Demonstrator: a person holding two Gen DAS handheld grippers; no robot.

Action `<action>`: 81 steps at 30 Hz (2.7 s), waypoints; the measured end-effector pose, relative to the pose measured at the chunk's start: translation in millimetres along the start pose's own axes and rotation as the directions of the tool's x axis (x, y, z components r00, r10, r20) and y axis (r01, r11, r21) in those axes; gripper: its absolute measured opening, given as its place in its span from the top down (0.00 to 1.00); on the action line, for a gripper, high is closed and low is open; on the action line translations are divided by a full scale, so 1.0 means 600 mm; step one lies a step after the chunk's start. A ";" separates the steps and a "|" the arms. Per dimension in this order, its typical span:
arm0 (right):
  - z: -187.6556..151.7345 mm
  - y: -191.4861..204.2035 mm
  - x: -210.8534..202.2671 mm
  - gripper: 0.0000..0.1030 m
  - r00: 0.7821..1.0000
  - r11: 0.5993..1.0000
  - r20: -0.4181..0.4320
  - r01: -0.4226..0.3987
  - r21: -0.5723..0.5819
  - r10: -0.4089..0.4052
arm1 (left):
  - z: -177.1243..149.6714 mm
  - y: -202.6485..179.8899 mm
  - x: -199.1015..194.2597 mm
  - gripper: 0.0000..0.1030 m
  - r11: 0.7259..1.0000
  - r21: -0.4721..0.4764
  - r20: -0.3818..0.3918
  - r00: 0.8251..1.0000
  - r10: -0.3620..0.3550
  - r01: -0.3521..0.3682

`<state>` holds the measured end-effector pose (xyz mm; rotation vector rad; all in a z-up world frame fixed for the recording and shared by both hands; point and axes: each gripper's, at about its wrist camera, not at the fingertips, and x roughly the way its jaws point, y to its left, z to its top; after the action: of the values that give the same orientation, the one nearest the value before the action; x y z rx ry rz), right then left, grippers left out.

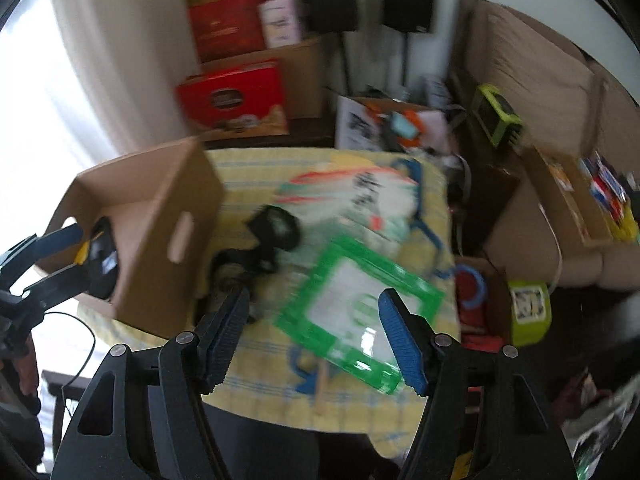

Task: Organize objects
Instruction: 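Withdraw both grippers from the box back toward the table, then grasp the green bag of white beads with the right gripper, then lift the green bag and carry it toward the cardboard box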

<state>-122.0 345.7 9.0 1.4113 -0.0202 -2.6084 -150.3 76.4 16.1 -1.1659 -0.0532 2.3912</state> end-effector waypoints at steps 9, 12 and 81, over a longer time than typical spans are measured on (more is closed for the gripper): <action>-0.043 -0.097 0.015 0.33 0.999 0.990 -0.022 0.038 0.135 -0.035 | 0.019 -0.068 0.077 0.16 0.999 0.031 -0.047 0.999 -0.026 0.027; -0.055 -0.126 0.032 0.33 0.999 0.981 -0.039 0.040 0.190 -0.033 | 0.021 -0.086 0.106 0.16 0.999 0.040 -0.065 0.998 -0.026 0.028; 0.025 0.041 -0.029 0.78 0.913 0.911 0.135 -0.399 0.106 0.384 | 0.044 -0.004 -0.007 0.78 0.998 -0.028 -0.037 0.998 -0.059 0.058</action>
<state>-121.4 323.3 34.0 1.1508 -0.4515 -2.3749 -167.0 81.1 36.2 -1.2051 -0.1064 2.3235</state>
